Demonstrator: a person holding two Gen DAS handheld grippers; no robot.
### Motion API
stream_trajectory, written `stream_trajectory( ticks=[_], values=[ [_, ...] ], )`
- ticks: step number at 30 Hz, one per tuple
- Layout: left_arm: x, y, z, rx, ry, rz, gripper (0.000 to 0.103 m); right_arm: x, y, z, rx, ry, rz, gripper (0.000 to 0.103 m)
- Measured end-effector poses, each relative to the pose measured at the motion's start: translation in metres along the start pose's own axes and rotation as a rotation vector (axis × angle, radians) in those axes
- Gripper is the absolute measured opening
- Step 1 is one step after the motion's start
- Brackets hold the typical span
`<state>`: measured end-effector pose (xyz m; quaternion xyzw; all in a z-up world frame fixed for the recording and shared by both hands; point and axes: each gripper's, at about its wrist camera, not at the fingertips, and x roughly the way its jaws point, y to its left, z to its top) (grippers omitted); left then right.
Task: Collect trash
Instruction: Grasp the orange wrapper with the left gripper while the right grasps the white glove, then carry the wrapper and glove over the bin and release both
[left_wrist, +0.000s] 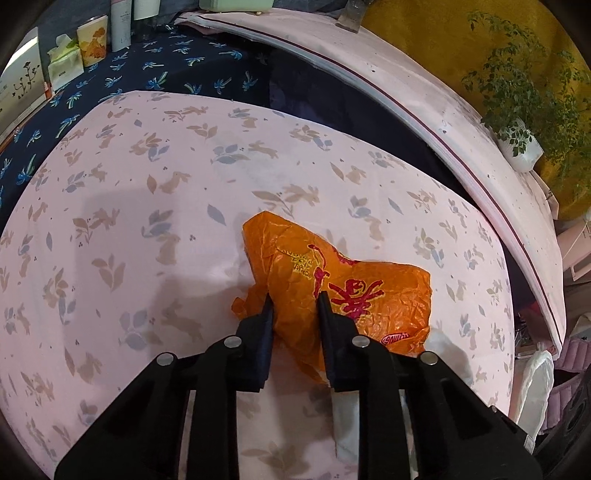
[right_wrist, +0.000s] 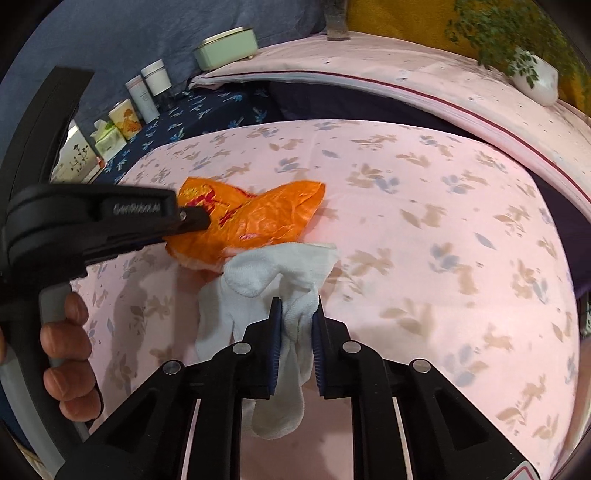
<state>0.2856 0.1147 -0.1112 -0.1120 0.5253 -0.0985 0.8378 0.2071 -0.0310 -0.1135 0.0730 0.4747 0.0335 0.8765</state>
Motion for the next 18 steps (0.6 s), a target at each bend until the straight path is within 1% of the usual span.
stream_trajectory(
  ticks=[7,18],
  values=[
    [-0.015,-0.025,-0.028,0.005,0.019,-0.028,0.020,-0.036,-0.031,-0.010,0.037,-0.049,-0.045,0.014],
    [-0.052,-0.077,-0.059,0.078,-0.013,-0.049,0.019,-0.100,-0.082,-0.025,0.106,-0.137,-0.087,0.014]
  ],
)
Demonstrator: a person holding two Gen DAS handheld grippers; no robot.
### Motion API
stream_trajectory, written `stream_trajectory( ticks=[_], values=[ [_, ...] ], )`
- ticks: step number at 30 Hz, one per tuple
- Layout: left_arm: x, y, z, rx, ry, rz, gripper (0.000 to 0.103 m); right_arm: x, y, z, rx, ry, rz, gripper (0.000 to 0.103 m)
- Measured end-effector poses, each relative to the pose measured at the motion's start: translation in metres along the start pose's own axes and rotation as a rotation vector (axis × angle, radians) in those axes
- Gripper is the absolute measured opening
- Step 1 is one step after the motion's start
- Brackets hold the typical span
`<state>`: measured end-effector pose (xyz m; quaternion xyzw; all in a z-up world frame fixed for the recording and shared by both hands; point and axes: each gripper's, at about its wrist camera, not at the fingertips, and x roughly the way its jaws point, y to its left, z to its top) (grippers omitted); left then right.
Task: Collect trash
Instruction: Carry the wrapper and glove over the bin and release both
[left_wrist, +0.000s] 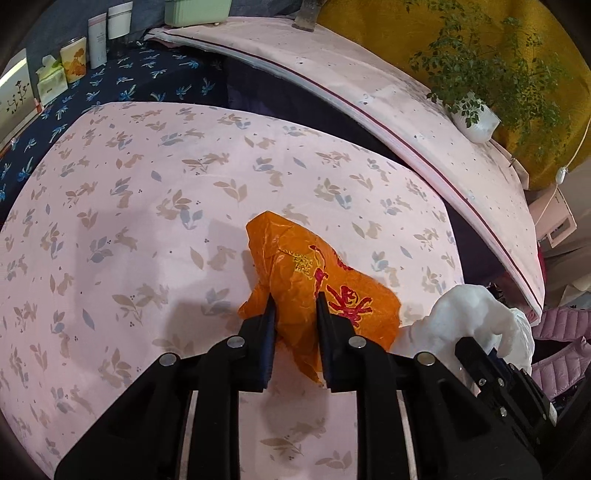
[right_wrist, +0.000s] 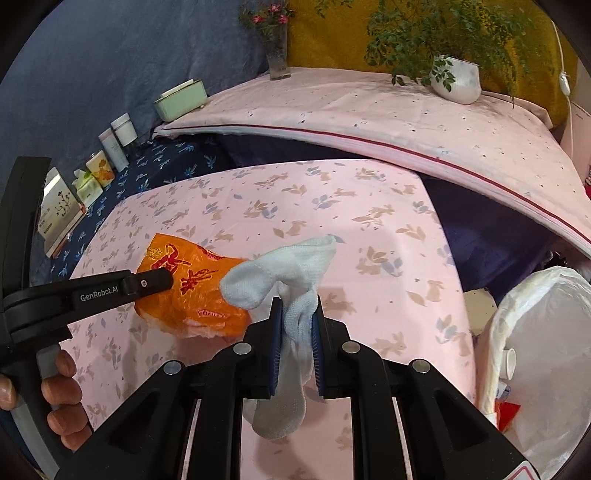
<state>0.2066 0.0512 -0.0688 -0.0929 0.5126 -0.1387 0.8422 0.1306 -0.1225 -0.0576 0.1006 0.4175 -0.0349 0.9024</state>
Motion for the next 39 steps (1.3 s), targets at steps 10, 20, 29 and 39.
stream_trajectory(
  ticks=[10,20,29,39],
  values=[
    [-0.026,-0.070,-0.027,0.124,-0.018,-0.042,0.019,-0.055,-0.054,-0.008,0.069,-0.088,-0.045,0.014],
    [-0.038,-0.160,-0.062,0.286,-0.002,-0.129,0.019,-0.104,-0.126,-0.026,0.174,-0.150,-0.129,0.014],
    [-0.029,-0.231,-0.090,0.407,0.040,-0.195,0.019,-0.139,-0.199,-0.048,0.284,-0.189,-0.242,0.014],
    [-0.009,-0.275,-0.115,0.471,0.100,-0.228,0.023,-0.149,-0.242,-0.068,0.356,-0.187,-0.296,0.014]
  ],
)
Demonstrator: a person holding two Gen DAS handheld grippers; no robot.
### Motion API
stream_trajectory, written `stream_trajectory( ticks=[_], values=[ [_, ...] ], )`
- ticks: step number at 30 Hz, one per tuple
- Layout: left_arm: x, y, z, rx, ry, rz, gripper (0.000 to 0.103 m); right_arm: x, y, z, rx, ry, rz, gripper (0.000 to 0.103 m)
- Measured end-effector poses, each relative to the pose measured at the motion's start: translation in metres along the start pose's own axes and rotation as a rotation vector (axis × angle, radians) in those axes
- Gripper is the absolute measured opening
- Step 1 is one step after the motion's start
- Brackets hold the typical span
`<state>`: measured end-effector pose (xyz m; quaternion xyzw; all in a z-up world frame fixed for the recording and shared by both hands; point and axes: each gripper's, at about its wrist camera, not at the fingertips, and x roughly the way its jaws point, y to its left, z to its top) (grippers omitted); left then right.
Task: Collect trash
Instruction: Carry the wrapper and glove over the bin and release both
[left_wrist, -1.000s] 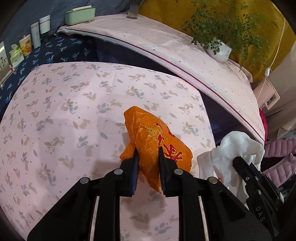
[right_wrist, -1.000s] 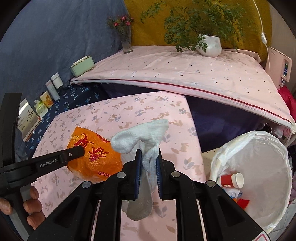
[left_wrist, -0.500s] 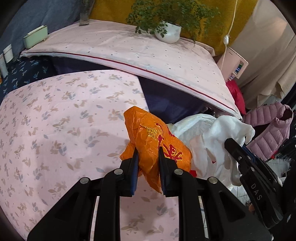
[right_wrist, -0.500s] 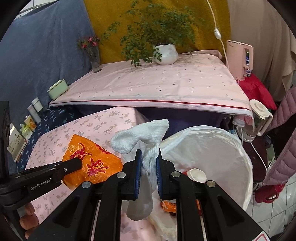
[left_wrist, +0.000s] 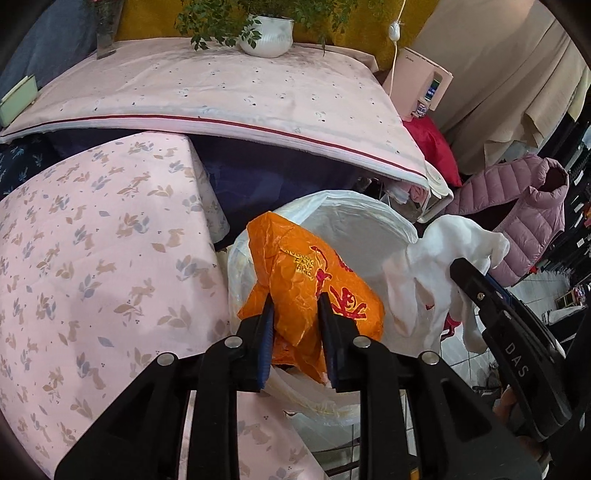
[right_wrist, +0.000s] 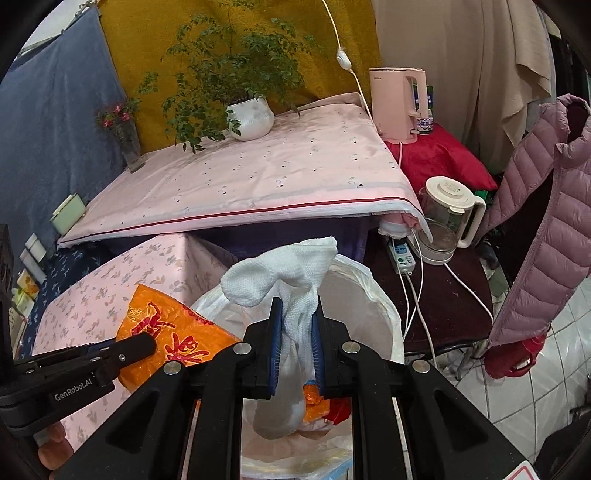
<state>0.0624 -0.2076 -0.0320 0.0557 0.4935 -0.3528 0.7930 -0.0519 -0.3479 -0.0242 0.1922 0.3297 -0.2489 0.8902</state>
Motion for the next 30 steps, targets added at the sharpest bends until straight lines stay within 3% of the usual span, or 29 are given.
stream_trajectory(
  ticks=[3,8,18,30],
  values=[
    [0.005,-0.004,-0.002,0.014,0.000,0.009,0.028,0.005,-0.004,-0.003,0.005,0.011,-0.002,0.014],
    [0.007,0.000,-0.002,-0.012,-0.010,0.022,0.049,0.009,-0.003,-0.003,0.002,0.020,0.001,0.014],
    [0.006,0.013,-0.001,-0.036,-0.015,0.040,0.050,0.014,0.006,-0.002,-0.017,0.027,0.006,0.015],
    [-0.002,0.036,-0.005,-0.073,-0.038,0.112,0.057,0.020,0.031,-0.002,-0.065,0.046,0.034,0.020]
  ],
)
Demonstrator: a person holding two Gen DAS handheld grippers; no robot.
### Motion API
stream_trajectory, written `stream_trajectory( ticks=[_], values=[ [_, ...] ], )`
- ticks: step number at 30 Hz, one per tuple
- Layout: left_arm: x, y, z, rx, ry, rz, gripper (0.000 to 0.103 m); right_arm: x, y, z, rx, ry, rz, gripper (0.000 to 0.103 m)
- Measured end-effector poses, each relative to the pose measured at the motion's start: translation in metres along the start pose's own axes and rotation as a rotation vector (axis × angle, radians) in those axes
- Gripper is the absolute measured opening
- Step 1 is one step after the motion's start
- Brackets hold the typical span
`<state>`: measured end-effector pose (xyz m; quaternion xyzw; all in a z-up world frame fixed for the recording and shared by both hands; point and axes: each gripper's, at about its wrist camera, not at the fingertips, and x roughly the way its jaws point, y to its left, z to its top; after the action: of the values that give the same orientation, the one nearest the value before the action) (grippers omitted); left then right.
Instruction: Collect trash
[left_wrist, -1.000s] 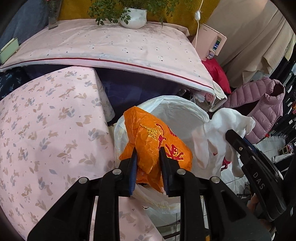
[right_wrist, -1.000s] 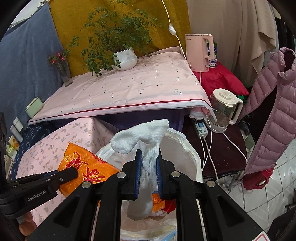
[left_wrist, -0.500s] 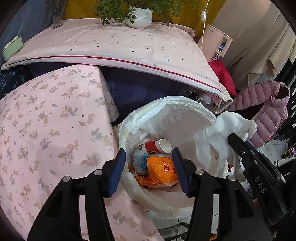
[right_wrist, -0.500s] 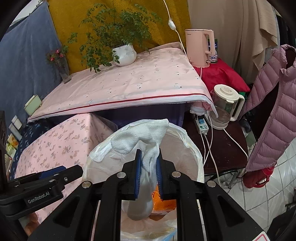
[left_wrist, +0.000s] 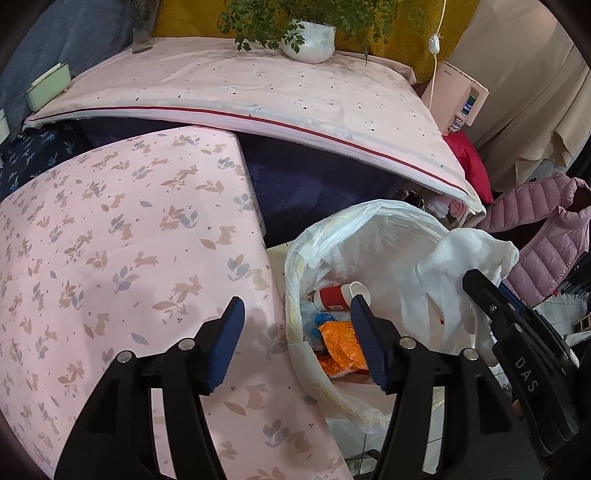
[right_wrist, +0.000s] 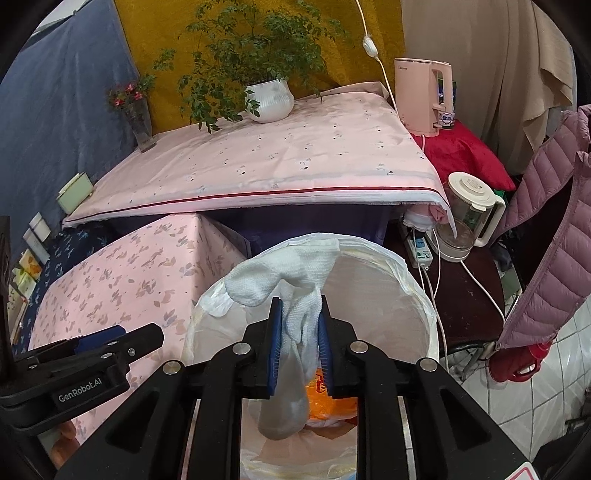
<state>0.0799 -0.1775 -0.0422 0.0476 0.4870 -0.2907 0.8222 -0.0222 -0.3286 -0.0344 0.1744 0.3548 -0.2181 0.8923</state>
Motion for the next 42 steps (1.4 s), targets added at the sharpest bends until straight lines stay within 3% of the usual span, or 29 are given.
stream_trajectory(
  ticks=[12,14,28,32,42],
  values=[
    [-0.005,0.012,-0.007,-0.011,-0.010,0.040,0.058,-0.004,0.016,-0.001,-0.036,-0.004,0.015,0.034],
    [-0.008,0.013,-0.009,-0.012,-0.020,0.054,0.068,-0.006,0.016,-0.001,-0.039,-0.005,0.013,0.037],
    [-0.019,0.016,-0.026,0.026,-0.043,0.109,0.071,-0.022,0.027,-0.010,-0.112,-0.016,-0.037,0.062],
    [-0.025,0.018,-0.032,0.034,-0.063,0.136,0.081,-0.026,0.030,-0.015,-0.139,-0.013,-0.056,0.067],
    [-0.034,0.024,-0.053,0.057,-0.084,0.190,0.089,-0.036,0.039,-0.034,-0.189,0.006,-0.083,0.084]
  ],
)
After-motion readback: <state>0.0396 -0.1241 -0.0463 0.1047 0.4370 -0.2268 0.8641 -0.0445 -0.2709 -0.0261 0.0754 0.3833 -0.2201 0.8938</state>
